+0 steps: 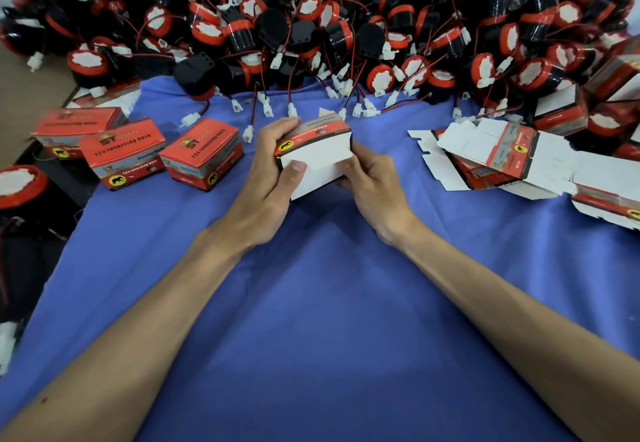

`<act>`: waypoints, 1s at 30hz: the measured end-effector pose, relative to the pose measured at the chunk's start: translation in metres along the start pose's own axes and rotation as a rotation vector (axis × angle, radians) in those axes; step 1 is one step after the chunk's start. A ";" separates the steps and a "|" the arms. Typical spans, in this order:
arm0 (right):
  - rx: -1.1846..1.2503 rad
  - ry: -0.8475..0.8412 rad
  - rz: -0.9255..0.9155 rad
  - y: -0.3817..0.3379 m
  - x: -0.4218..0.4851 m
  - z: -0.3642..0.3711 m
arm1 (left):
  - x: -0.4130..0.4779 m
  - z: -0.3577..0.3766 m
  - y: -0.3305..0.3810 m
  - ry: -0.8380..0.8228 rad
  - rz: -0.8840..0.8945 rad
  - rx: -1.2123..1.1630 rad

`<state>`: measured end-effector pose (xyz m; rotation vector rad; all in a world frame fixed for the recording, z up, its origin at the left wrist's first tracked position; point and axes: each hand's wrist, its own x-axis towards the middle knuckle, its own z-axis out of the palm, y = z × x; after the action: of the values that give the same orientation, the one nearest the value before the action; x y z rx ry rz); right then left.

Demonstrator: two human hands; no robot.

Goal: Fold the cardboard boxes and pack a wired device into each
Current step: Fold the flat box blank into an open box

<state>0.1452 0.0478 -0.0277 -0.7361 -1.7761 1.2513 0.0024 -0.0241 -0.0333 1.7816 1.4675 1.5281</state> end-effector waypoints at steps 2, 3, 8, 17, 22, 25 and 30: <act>-0.041 0.023 -0.023 0.002 0.000 0.000 | 0.000 0.001 -0.001 -0.004 -0.018 -0.014; -0.055 0.027 -0.033 0.002 -0.001 0.000 | 0.000 0.002 -0.002 0.000 -0.022 -0.015; 0.013 0.030 -0.047 -0.003 0.000 0.003 | 0.003 0.004 -0.009 0.062 -0.090 0.034; 0.198 -0.016 0.018 -0.012 -0.005 0.001 | 0.006 -0.001 -0.008 0.136 -0.172 0.134; 0.203 -0.041 0.027 -0.010 -0.005 0.002 | 0.005 -0.001 0.002 0.057 -0.181 -0.101; 0.222 -0.049 0.033 -0.007 -0.003 0.004 | 0.003 -0.003 0.003 0.069 -0.192 -0.322; 0.143 -0.010 -0.013 -0.002 -0.002 0.003 | 0.001 -0.001 0.003 0.019 -0.171 -0.141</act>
<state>0.1433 0.0444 -0.0267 -0.6368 -1.6766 1.3595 0.0025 -0.0246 -0.0303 1.5247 1.4426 1.5240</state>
